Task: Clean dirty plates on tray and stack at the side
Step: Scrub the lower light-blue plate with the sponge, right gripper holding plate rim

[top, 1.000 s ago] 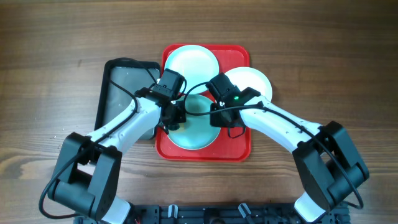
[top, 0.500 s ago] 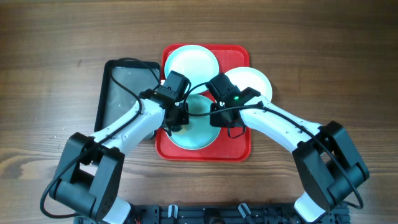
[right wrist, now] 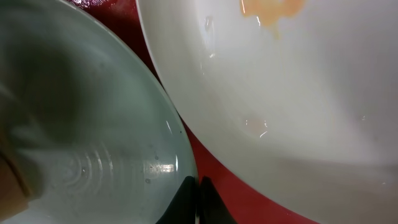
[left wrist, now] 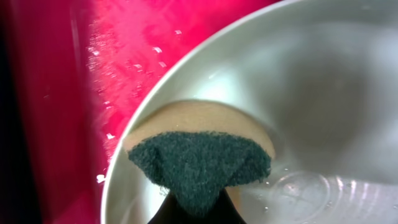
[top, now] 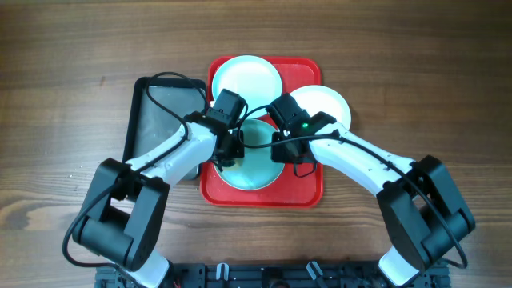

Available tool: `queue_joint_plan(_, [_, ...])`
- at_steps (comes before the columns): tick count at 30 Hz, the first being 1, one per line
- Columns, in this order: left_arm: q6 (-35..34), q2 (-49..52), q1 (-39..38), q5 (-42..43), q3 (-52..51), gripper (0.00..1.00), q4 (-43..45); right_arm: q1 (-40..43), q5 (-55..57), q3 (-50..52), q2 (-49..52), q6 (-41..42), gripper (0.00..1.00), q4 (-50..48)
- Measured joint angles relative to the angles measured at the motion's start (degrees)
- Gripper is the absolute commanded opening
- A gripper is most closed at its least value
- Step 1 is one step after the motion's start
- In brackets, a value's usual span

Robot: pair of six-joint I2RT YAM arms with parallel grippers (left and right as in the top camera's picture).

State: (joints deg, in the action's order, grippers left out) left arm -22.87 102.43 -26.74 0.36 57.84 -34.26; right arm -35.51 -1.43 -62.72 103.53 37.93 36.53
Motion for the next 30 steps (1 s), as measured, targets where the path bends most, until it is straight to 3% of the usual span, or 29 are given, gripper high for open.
queue_joint_plan(18, [1.1,1.5,0.6,6.0,1.6,0.05,-0.2,0.5,-1.5,0.1,0.0,-1.1,0.04,0.0])
queue_joint_plan(21, [1.0,1.6,0.6,6.8,1.6,0.29,-0.2,0.5,-1.5,0.1,0.0,-1.1,0.04,0.0])
queue_joint_plan(22, [1.0,1.6,0.5,7.6,1.6,0.55,0.0,0.5,-1.5,0.1,0.0,-1.1,0.04,0.0])
queue_joint_plan(23, [1.6,1.6,0.4,7.9,1.7,0.56,0.1,0.5,-1.5,0.1,0.0,-1.1,0.04,0.0])
queue_joint_plan(24, [1.6,1.6,0.4,8.6,1.8,0.39,0.1,0.5,-1.6,0.1,0.0,-1.1,0.04,0.0])
queue_joint_plan(25, [1.6,1.6,0.2,9.7,1.9,0.11,0.4,0.5,-2.0,0.1,0.0,-1.2,0.04,0.0])
queue_joint_plan(26, [1.4,1.6,-0.2,10.0,2.2,0.04,0.3,0.5,-2.1,0.2,0.0,-1.2,0.04,0.0])
queue_joint_plan(30, [1.6,1.9,0.1,10.0,1.7,0.04,-0.3,0.5,-2.4,0.3,0.0,-1.2,0.04,0.0])
